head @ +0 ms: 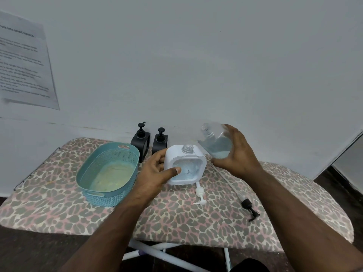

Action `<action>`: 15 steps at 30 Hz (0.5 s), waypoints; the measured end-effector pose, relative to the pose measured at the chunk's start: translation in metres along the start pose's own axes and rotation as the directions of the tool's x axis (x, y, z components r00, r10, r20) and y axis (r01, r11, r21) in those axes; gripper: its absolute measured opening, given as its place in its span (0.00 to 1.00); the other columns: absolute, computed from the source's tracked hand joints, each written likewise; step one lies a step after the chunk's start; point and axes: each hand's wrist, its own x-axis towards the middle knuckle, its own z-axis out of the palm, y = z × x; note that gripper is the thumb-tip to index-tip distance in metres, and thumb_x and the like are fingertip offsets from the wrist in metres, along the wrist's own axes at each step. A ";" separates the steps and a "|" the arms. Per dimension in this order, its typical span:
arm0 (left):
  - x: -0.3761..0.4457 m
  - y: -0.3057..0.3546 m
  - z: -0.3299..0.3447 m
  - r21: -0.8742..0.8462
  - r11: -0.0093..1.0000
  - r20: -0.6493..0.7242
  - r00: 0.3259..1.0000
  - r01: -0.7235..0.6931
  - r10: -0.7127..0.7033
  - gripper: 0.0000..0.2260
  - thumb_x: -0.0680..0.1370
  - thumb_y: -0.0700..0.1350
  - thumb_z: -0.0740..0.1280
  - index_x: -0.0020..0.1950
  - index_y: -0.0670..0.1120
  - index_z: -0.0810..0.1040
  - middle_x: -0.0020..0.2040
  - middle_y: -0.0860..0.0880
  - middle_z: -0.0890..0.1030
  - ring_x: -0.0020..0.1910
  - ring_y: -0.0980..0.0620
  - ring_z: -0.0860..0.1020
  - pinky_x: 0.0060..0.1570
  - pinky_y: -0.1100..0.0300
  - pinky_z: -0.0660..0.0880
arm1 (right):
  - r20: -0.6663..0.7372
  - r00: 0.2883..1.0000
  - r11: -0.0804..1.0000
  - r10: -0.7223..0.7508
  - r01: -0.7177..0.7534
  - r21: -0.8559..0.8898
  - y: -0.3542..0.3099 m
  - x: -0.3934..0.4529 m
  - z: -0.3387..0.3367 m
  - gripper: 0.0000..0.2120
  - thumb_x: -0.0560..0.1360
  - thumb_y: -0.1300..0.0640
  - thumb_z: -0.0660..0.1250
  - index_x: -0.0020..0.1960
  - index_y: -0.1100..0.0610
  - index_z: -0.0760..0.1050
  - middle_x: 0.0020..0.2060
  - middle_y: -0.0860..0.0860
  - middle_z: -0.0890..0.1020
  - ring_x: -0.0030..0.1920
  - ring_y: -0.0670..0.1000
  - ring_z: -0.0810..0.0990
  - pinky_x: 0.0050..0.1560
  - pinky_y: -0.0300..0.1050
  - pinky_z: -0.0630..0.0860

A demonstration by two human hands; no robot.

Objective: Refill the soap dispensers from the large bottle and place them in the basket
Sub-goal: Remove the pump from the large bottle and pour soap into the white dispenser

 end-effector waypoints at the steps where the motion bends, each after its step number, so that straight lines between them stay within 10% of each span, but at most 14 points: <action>1: 0.000 -0.002 0.000 -0.006 1.000 -0.003 1.000 0.006 -0.006 0.29 0.67 0.44 0.80 0.67 0.56 0.78 0.58 0.51 0.85 0.59 0.48 0.84 0.60 0.40 0.81 | -0.019 0.999 0.996 0.046 -0.045 0.072 0.004 -0.002 0.003 0.50 0.61 0.53 0.83 0.76 0.45 0.59 0.66 0.47 0.72 0.64 0.49 0.73 0.60 0.48 0.76; 6: -0.006 -0.020 -0.003 -0.009 0.997 -0.040 0.996 0.074 -0.074 0.27 0.66 0.47 0.80 0.63 0.59 0.78 0.60 0.51 0.82 0.61 0.45 0.83 0.57 0.38 0.82 | -0.051 0.956 0.917 0.288 -0.260 0.303 0.026 -0.020 0.027 0.51 0.60 0.56 0.84 0.74 0.43 0.59 0.62 0.49 0.74 0.58 0.52 0.77 0.35 0.35 0.78; 15: -0.016 -0.054 -0.009 0.127 0.983 -0.067 0.990 0.130 -0.123 0.23 0.75 0.35 0.75 0.66 0.51 0.72 0.60 0.54 0.78 0.60 0.55 0.78 0.45 0.71 0.78 | -0.045 0.872 0.804 0.487 -0.427 0.414 0.055 -0.051 0.076 0.47 0.62 0.56 0.85 0.71 0.48 0.59 0.61 0.49 0.74 0.60 0.55 0.77 0.56 0.50 0.77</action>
